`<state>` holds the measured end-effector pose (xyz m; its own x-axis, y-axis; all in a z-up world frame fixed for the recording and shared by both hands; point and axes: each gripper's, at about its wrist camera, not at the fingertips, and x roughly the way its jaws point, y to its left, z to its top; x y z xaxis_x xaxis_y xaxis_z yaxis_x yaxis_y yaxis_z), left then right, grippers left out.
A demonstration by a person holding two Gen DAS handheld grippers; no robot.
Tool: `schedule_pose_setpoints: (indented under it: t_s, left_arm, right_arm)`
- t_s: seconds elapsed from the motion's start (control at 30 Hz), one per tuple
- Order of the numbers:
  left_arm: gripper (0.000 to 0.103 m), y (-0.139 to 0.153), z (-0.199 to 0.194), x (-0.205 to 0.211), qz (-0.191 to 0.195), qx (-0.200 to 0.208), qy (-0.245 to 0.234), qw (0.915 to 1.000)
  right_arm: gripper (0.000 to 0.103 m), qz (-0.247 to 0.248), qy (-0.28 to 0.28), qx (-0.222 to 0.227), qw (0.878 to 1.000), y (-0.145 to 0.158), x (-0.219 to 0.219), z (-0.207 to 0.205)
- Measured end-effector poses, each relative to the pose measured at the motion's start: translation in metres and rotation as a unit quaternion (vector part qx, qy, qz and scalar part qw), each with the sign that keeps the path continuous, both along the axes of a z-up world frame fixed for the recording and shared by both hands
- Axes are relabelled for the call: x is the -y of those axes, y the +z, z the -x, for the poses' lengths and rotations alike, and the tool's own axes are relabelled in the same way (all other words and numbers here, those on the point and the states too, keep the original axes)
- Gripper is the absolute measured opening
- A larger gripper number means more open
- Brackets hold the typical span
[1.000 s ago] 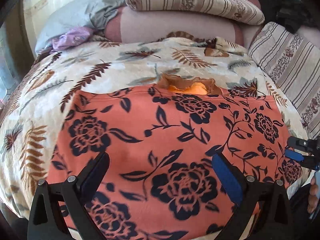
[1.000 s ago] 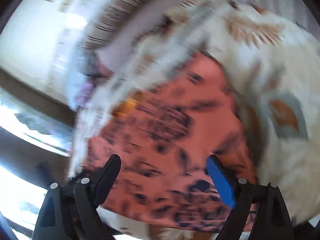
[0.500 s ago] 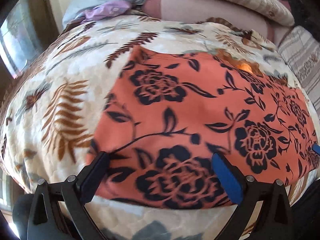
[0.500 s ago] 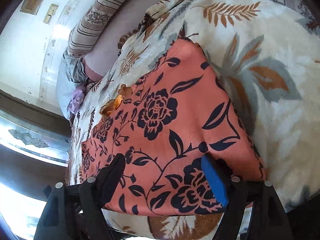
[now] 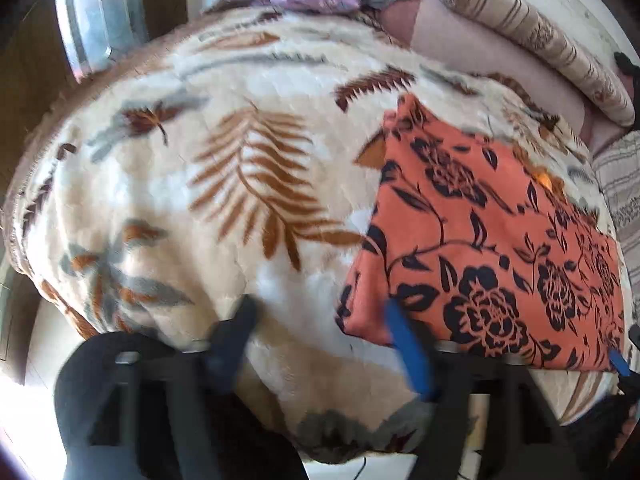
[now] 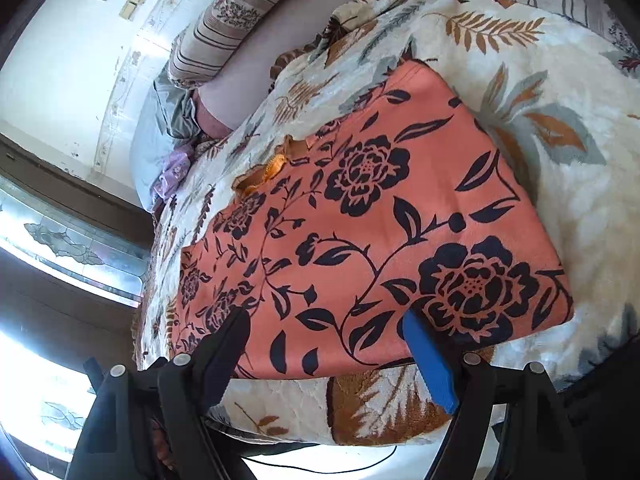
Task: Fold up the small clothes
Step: 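Move both grippers over the edge of the folded coral blouse, then grasp the blouse edge with the right gripper while the left gripper grasps beside it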
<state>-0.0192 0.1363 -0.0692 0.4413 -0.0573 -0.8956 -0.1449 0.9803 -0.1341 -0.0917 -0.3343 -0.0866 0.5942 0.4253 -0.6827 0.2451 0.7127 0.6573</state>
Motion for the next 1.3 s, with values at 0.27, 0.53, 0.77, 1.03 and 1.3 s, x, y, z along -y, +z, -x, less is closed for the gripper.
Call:
schedule_pose_setpoints:
  t_s: [0.27,0.53,0.77,1.03,1.3]
  left_arm:
    - [0.038,0.019,0.006,0.0,-0.003,0.004,0.034,0.9994]
    - [0.082,0.089,-0.014,0.068,-0.064,0.15,-0.04,0.9858]
    - [0.082,0.073,-0.04,0.163,-0.042,0.142,-0.144,0.9784]
    - [0.082,0.002,-0.06,0.207,-0.071,0.033,-0.183,0.9799]
    - [0.082,0.041,-0.046,0.206,-0.039,0.113,-0.175,0.9772]
  right_arm:
    - [0.082,-0.013,-0.014,0.004,1.0,0.003,0.009,0.006]
    - [0.086,-0.108,-0.043,-0.011,0.993,-0.011,0.003,0.043]
    - [0.086,-0.15,-0.119,-0.009,0.982,-0.034,0.027,0.048]
    - [0.086,-0.174,-0.17,-0.014,0.97,-0.042,0.059,0.033]
    - [0.086,-0.157,-0.172,-0.019,0.972,-0.038,0.047,0.048]
